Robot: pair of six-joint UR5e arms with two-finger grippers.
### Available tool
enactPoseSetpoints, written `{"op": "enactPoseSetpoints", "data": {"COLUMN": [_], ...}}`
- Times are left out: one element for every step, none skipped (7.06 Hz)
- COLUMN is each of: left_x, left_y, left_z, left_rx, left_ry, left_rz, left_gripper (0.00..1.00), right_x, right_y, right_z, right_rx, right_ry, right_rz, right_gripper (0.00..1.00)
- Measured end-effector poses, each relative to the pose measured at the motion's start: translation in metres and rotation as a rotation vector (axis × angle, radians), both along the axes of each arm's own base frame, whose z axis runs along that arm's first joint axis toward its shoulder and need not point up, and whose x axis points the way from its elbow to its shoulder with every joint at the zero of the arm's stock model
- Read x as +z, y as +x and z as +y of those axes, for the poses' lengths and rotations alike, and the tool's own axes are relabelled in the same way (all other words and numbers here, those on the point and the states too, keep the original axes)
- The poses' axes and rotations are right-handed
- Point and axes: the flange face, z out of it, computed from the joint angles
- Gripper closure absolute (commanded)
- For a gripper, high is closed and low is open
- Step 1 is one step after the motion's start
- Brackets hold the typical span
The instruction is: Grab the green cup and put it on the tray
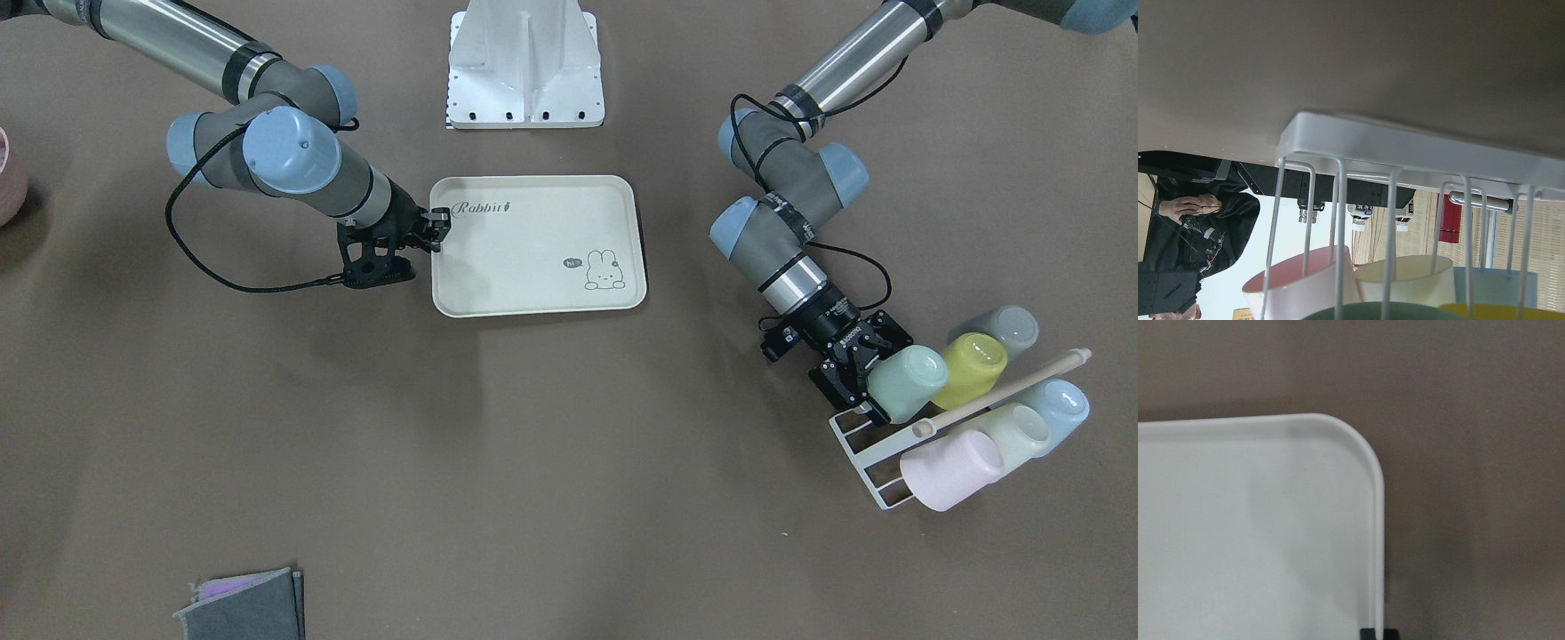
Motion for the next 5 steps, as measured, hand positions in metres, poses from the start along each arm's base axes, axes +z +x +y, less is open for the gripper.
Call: {"op": "enactPoseSetpoints", "data": {"left_x": [-0.001, -0.003, -0.004, -0.005, -0.007], "left_y": [0.000, 0.001, 0.001, 0.001, 0.000], "left_z": [0.000, -0.001, -0.001, -0.001, -0.001], "left_rx": [0.000, 0.001, 0.002, 0.002, 0.002], "left_ry": [0.002, 0.003, 0.004, 0.006, 0.007], "left_rz": [0.002, 0.004, 0.006, 0.008, 0.009], "left_gripper": [0.37, 0.37, 0.37, 0.37, 0.37], "right_x": [0.000, -0.001, 0.000, 0.005, 0.015], "right_y": [0.003, 0.009, 0.020, 0.036, 0.054], "right_z": [0.000, 0.000, -0.003, -0.010, -0.017], "right_rx": [0.003, 0.007, 0.016, 0.034, 0.054], "right_ry": [-0.001, -0.002, -0.004, -0.005, -0.001], "right_rz": [-0.001, -0.004, -0.006, -0.003, 0.005], "right_gripper": [0.38, 0.36, 0.31, 0.22, 0.11]}}
